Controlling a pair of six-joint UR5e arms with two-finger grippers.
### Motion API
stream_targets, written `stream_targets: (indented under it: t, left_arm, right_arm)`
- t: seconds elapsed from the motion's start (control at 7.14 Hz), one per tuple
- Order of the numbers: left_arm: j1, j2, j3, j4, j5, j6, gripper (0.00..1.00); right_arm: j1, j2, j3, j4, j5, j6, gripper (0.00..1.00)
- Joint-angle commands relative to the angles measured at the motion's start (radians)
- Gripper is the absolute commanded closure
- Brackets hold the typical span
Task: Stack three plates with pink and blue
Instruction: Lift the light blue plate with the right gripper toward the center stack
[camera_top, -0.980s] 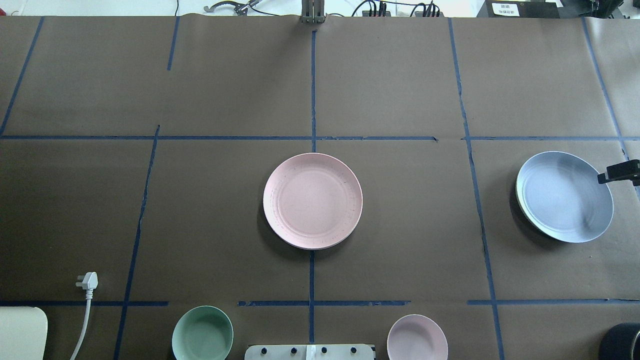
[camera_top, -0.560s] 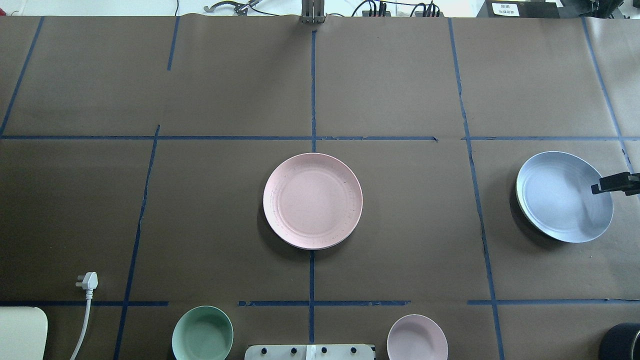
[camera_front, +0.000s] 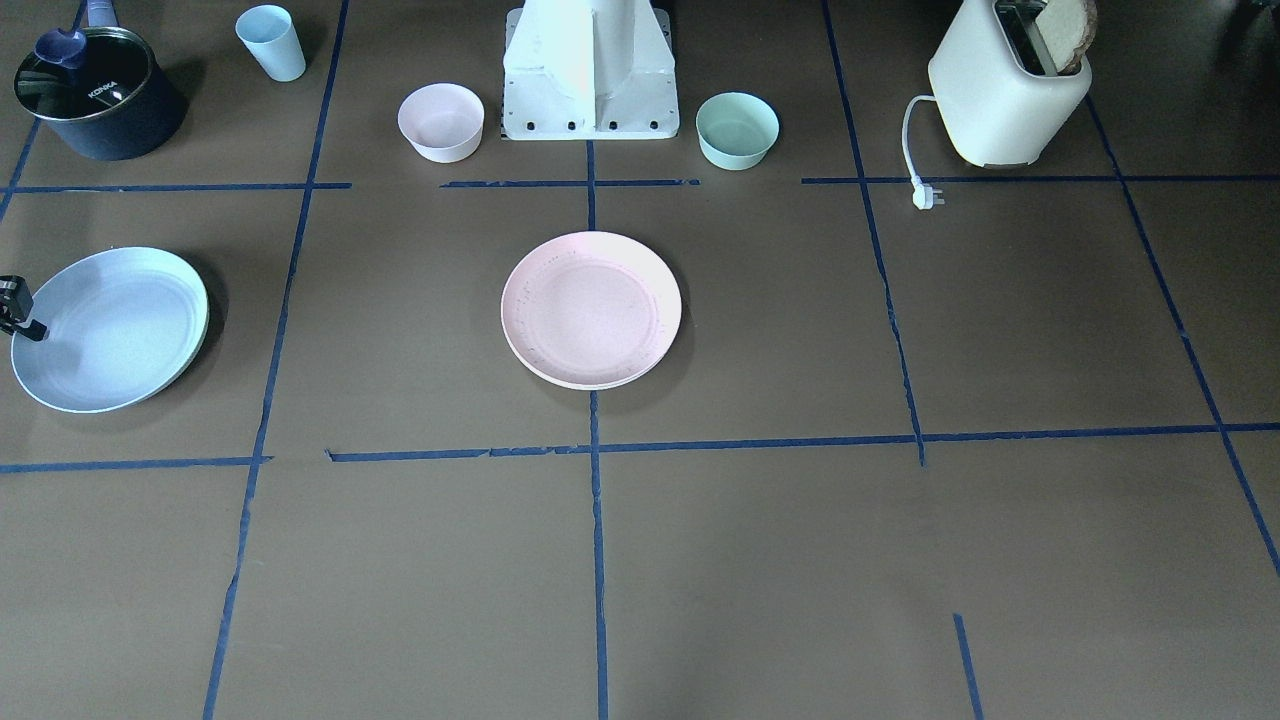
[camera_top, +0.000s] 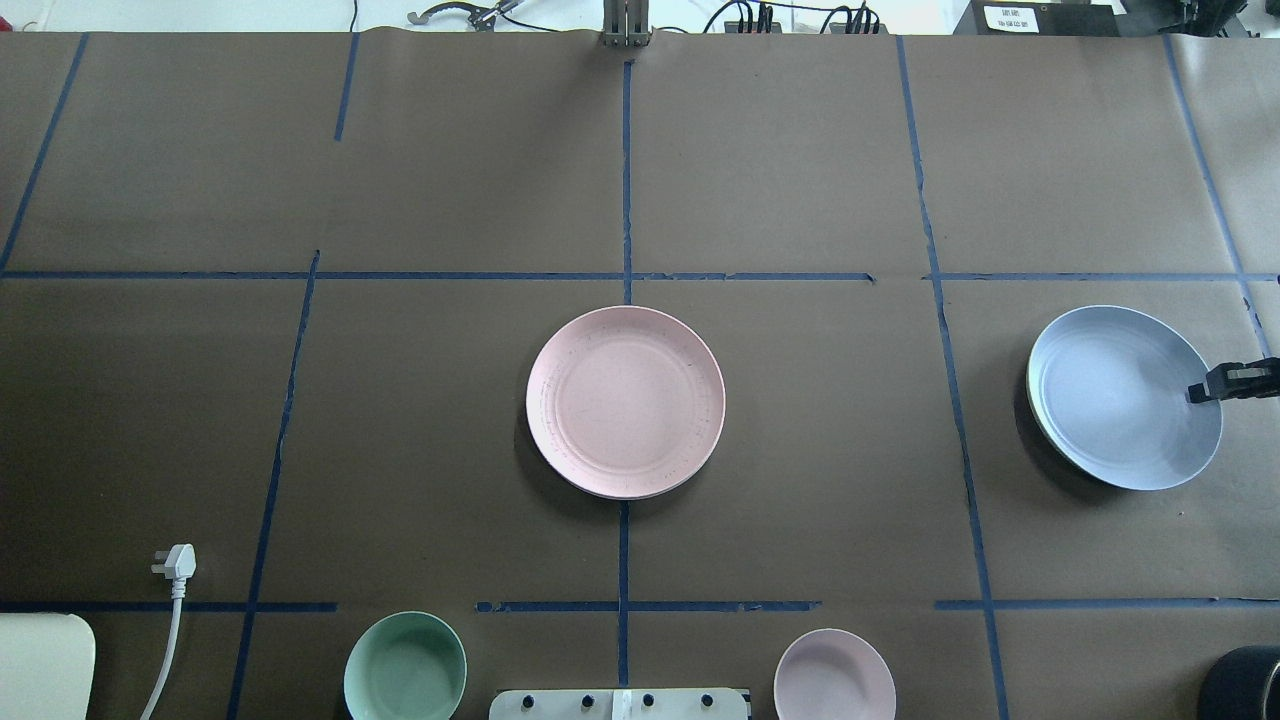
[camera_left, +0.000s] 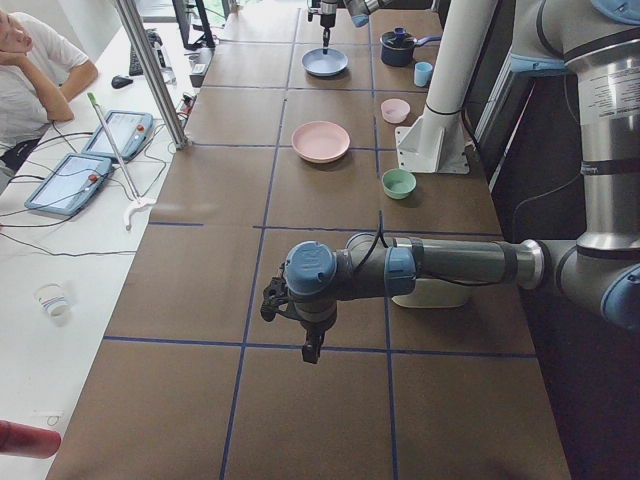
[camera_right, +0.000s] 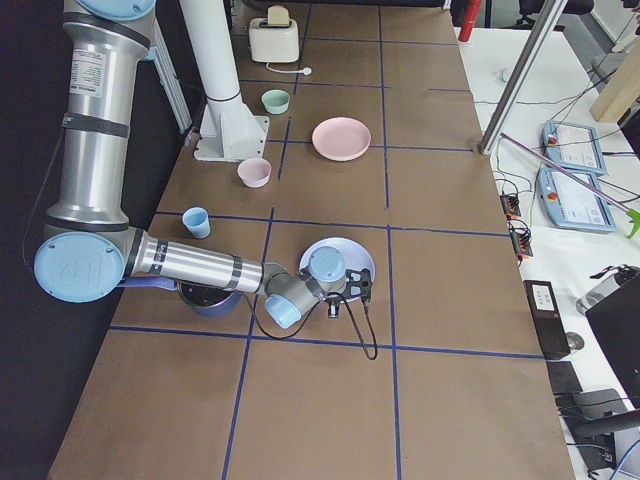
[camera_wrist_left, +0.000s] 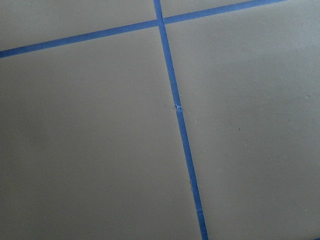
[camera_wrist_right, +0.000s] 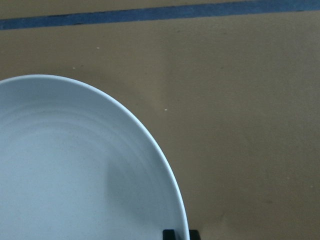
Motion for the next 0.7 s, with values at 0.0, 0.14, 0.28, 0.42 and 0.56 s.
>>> stream_targets:
  t: [0.0,0.14,0.28,0.42,0.56]
  left_arm:
    - [0.000,0.000,0.001,0.000,0.000,0.000,0.00]
    - [0.000,0.002,0.001,0.000,0.000,0.000,0.00]
    - [0.000,0.000,0.001,0.000,0.000,-0.001,0.00]
    - [0.000,0.000,0.001,0.000,0.000,-0.003,0.00]
    - [0.000,0.000,0.001,0.000,0.000,-0.006,0.00]
  right_arm:
    - [0.014,0.004,0.075,-0.010,0.089,0.071,1.00]
    - [0.013,0.019,0.130,-0.016,0.107,0.170,1.00]
    - [0.013,0.065,0.170,-0.017,0.113,0.287,1.00]
    - [-0.014,0.123,0.198,-0.018,0.113,0.399,1.00]
    - [-0.075,0.202,0.221,-0.024,0.102,0.526,1.00]
